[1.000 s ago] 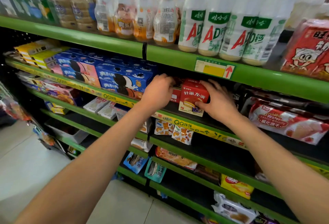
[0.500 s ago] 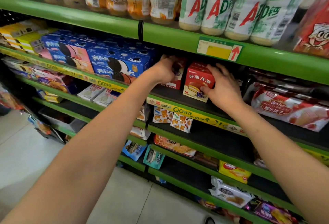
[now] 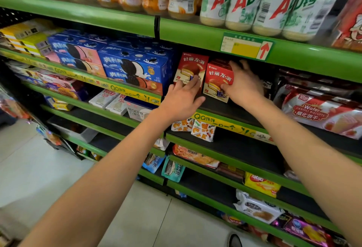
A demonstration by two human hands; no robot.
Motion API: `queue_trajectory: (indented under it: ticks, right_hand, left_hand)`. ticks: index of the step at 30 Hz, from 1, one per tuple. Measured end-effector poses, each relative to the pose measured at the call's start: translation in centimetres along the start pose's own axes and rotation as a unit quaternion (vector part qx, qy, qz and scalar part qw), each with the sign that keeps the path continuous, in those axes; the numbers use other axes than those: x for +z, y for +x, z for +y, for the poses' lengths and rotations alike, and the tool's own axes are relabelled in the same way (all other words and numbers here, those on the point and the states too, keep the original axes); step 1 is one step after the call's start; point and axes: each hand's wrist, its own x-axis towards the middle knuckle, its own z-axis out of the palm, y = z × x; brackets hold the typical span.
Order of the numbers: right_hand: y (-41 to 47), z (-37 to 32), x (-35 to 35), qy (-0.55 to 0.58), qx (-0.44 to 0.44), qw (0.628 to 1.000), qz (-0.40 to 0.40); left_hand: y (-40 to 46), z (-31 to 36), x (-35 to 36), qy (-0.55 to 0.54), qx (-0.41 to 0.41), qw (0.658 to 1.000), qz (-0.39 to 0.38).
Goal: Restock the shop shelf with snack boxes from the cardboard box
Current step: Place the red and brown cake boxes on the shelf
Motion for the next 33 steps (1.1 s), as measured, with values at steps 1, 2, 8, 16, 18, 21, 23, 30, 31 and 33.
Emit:
queue_trajectory:
  ticks: [1, 2, 8, 16, 18, 21, 23, 30, 31, 33]
  right_hand:
    - [-0.2, 0.0, 0.2, 0.003, -0.002, 1.000, 0.003]
    - [-0.3, 0.1, 0.3, 0.012, -0.006, 1.000, 0.007]
    - [-0.4, 1.1, 0.0, 0.072, -0.060, 0.996, 0.008]
    - [-0.5, 1.8, -0.4, 0.088, -0.096, 0.991, -0.009]
    - [-0.5, 1.6, -0.4, 0.076, -0.098, 0.992, -0.006]
    - [-0.1, 1.1, -0.6, 0.039, -0.100, 0.994, -0.004]
    - [0.4, 0.7, -0.6, 0.010, -0.101, 0.995, -0.001]
    - [3.2, 0.1, 0.6, -0.050, -0.093, 0.994, 0.027]
    - [3.8, 0.1, 0.7, -0.053, -0.086, 0.994, 0.027]
    - [4.9, 0.2, 1.0, -0.050, -0.071, 0.996, 0.021]
  left_hand:
    - [-0.6, 0.1, 0.2, 0.009, -0.001, 1.000, 0.006]
    - [-1.1, 0.2, 0.4, 0.017, -0.002, 1.000, 0.013]
    - [-4.6, 0.0, 1.7, -0.037, 0.012, 0.998, 0.047]
    - [-3.2, 0.6, 0.4, -0.200, -0.088, 0.962, 0.161]
    - [-1.9, 0.7, 0.2, -0.209, -0.113, 0.960, 0.149]
    - [0.3, 0.5, -0.1, -0.205, -0.128, 0.964, 0.108]
    - [2.0, 0.2, -0.1, -0.207, -0.118, 0.967, 0.086]
    - [6.9, -1.0, 0.5, -0.234, -0.134, 0.962, 0.047]
    - [7.4, -1.1, 0.7, -0.242, -0.126, 0.961, 0.045]
    - [8.4, -1.4, 0.9, -0.257, -0.105, 0.960, 0.048]
